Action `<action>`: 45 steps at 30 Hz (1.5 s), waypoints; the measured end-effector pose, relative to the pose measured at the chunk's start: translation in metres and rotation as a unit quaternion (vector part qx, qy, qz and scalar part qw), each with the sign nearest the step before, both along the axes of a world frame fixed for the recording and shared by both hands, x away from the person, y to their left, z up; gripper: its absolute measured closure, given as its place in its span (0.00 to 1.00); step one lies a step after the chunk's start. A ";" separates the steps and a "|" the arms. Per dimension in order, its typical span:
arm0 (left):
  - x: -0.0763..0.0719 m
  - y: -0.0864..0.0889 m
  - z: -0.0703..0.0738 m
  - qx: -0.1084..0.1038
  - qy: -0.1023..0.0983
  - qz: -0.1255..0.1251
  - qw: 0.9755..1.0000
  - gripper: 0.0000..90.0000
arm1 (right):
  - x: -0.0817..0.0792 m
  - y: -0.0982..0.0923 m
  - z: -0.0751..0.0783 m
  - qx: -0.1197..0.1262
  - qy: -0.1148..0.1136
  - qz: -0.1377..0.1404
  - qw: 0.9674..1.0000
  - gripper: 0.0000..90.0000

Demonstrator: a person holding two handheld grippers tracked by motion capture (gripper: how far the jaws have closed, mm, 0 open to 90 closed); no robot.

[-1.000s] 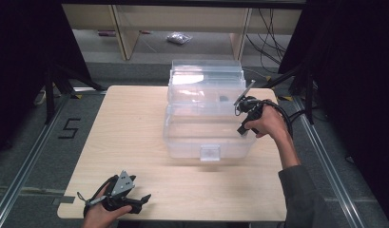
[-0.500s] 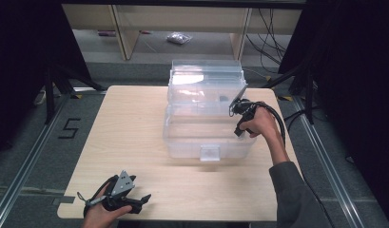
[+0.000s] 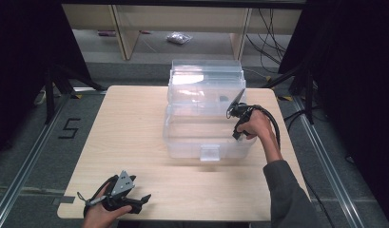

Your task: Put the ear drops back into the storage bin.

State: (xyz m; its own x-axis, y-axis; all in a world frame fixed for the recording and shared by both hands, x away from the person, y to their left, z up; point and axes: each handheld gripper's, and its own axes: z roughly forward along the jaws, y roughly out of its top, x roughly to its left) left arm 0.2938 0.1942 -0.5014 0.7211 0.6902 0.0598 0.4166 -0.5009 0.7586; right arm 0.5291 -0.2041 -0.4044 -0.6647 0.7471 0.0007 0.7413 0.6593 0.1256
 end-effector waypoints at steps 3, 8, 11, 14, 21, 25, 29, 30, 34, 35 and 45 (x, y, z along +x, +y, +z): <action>0.000 0.000 0.000 0.003 -0.001 0.000 1.000 0.17 | -0.001 0.002 -0.002 -0.003 0.006 -0.014 1.000 0.67; 0.000 0.000 0.000 0.004 -0.001 0.000 1.000 0.17 | 0.001 0.004 -0.011 -0.002 0.017 -0.019 1.000 0.67; 0.000 0.000 0.001 0.004 -0.002 -0.001 1.000 0.17 | 0.002 0.004 -0.014 -0.004 0.016 -0.015 1.000 0.67; 0.000 0.001 0.001 0.004 -0.001 -0.001 1.000 0.17 | 0.002 0.006 -0.016 -0.007 0.023 -0.024 0.999 0.67; 0.000 0.001 0.001 0.005 -0.002 -0.001 1.000 0.17 | 0.005 0.004 -0.021 -0.019 0.022 -0.007 1.000 0.67; 0.000 0.001 0.001 0.005 -0.002 -0.001 1.000 0.17 | 0.004 0.002 -0.024 -0.018 0.023 -0.011 1.000 0.67; 0.000 0.001 0.001 0.004 -0.002 -0.001 1.000 0.17 | 0.003 0.002 -0.027 -0.018 0.027 -0.021 0.999 0.67; 0.000 0.001 0.001 0.004 -0.002 0.000 1.000 0.17 | 0.003 0.003 -0.027 -0.015 0.031 -0.025 0.999 0.67; 0.000 0.000 0.001 0.004 -0.002 0.000 1.000 0.17 | 0.004 -0.002 -0.030 -0.016 0.028 -0.012 0.999 0.67; 0.000 0.000 0.001 0.004 -0.002 0.000 1.000 0.17 | 0.004 -0.002 -0.030 -0.016 0.027 -0.013 0.999 0.67; 0.000 0.000 0.000 0.004 -0.001 0.000 1.000 0.17 | 0.001 0.000 -0.018 -0.006 0.017 -0.025 1.000 0.60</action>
